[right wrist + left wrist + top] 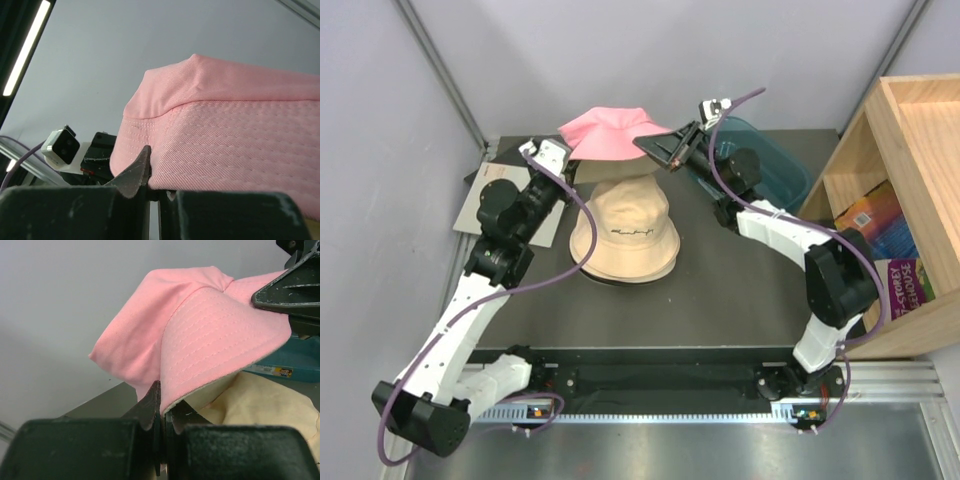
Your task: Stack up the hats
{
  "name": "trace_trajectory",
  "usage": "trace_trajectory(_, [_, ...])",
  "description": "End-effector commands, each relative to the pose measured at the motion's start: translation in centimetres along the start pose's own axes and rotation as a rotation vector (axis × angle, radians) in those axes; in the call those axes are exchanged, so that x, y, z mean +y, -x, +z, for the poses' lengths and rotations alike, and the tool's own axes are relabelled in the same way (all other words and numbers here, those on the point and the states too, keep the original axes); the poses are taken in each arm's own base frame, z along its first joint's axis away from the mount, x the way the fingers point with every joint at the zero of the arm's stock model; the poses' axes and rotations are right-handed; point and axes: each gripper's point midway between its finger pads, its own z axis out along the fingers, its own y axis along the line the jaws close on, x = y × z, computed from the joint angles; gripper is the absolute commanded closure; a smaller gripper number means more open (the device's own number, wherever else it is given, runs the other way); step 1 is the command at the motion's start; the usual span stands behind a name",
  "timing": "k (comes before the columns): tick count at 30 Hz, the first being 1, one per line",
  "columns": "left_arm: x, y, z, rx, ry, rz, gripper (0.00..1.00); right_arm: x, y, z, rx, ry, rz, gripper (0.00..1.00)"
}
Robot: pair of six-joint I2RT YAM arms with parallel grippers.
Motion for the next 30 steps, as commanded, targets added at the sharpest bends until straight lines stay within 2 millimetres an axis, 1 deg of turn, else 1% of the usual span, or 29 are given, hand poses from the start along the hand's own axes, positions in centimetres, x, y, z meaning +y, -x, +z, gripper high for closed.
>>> trace_trajectory(1, [0.5, 1.5, -1.3, -0.063, 0.028, 0.075, 1.00, 2.4, -1.2, -1.6, 0.034, 0.092, -0.026, 1.00])
trace_trajectory(2, [0.2, 0.9, -1.5, -0.055, 0.019, 0.046, 1.00, 2.3, -1.6, -2.0, 0.045, 0.086, -0.024, 1.00])
trace_trajectory(3, [-0.2, 1.1, -1.9, -0.063, 0.005, 0.030, 1.00, 2.1, -1.9, -2.3, 0.049, 0.078, -0.018, 1.00])
trace_trajectory(4, [-0.6, 0.6, -2.1, -0.048, -0.007, 0.006, 0.97, 1.7, -2.6, -3.0, 0.060, 0.060, -0.003, 1.00])
trace_trajectory(6, [-1.4, 0.1, -2.6, -0.026, -0.033, -0.063, 0.67, 1.5, -3.5, -3.8, 0.076, 0.044, 0.010, 1.00])
trace_trajectory(7, [-2.5, -1.0, -3.0, 0.018, -0.080, -0.095, 0.53, 1.3, -4.2, -4.6, 0.086, 0.031, 0.025, 1.00])
trace_trajectory(8, [-3.1, -1.2, -3.3, 0.034, -0.101, -0.144, 0.35, 1.5, -4.4, -4.9, 0.087, 0.034, 0.038, 1.00])
trace_trajectory(9, [-3.5, -0.9, -3.7, 0.028, -0.118, -0.170, 0.31, 1.9, -4.7, -5.3, 0.090, 0.040, 0.042, 1.00])
trace_trajectory(10, [-4.3, -2.3, -4.3, 0.088, -0.143, -0.210, 0.27, 2.2, -5.1, -5.8, 0.093, 0.039, 0.047, 1.00])
trace_trajectory(11, [-4.8, -2.5, -4.7, 0.104, -0.147, -0.272, 0.25, 2.2, -5.4, -6.1, 0.102, 0.034, 0.043, 1.00])
trace_trajectory(12, [-5.0, -2.4, -5.4, 0.111, -0.147, -0.298, 0.24, 2.2, -5.6, -6.3, 0.105, 0.027, 0.037, 1.00])
trace_trajectory(13, [-5.3, -3.0, -5.9, 0.131, -0.148, -0.324, 0.23, 1.9, -6.0, -6.8, 0.114, 0.001, 0.041, 1.00])
trace_trajectory(14, [-5.7, -3.8, -6.7, 0.167, -0.148, -0.361, 0.22, 1.6, -6.2, -7.1, 0.119, -0.013, 0.022, 1.00])
trace_trajectory(15, [-5.8, -3.5, -7.5, 0.162, -0.147, -0.369, 0.18, 1.3, -6.4, -7.3, 0.122, -0.029, 0.020, 1.00])
trace_trajectory(18, [-5.9, -4.7, -9.7, 0.222, -0.109, -0.413, 0.12, 0.0, -7.4, -8.5, 0.141, -0.083, 0.020, 1.00])
trace_trajectory(19, [-6.0, -4.8, -10.3, 0.237, -0.110, -0.414, 0.08, -0.8, -7.9, -9.1, 0.146, -0.106, 0.030, 1.00])
trace_trajectory(20, [-6.1, -4.9, -10.9, 0.251, -0.110, -0.418, 0.07, -1.2, -8.1, -9.3, 0.147, -0.115, 0.032, 1.00])
trace_trajectory(21, [-6.4, -5.9, -11.9, 0.309, -0.107, -0.431, 0.07, -1.6, -8.3, -9.6, 0.148, -0.126, 0.038, 1.00])
trace_trajectory(22, [-6.6, -5.8, -12.3, 0.320, -0.114, -0.440, 0.06, -2.6, -8.7, -10.0, 0.152, -0.147, 0.049, 1.00])
trace_trajectory(23, [-6.9, -5.7, -12.8, 0.324, -0.128, -0.440, 0.06, -3.0, -8.9, -10.2, 0.153, -0.154, 0.059, 1.00])
trace_trajectory(24, [-7.4, -6.0, -13.4, 0.352, -0.149, -0.455, 0.06, -3.1, -8.8, -10.2, 0.150, -0.142, 0.055, 1.00])
trace_trajectory(25, [-7.6, -5.6, -13.6, 0.347, -0.159, -0.468, 0.06, -4.1, -9.0, -10.5, 0.149, -0.157, 0.072, 1.00])
trace_trajectory(27, [-8.2, -4.8, -14.1, 0.327, -0.191, -0.483, 0.05, -4.3, -8.8, -10.7, 0.145, -0.147, 0.083, 1.00])
trace_trajectory(28, [-8.3, -4.3, -14.1, 0.314, -0.199, -0.492, 0.05, -5.1, -8.9, -10.9, 0.145, -0.159, 0.092, 1.00])
trace_trajectory(30, [-8.3, -3.5, -14.1, 0.293, -0.199, -0.518, 0.04, -5.3, -8.9, -11.0, 0.144, -0.164, 0.096, 1.00])
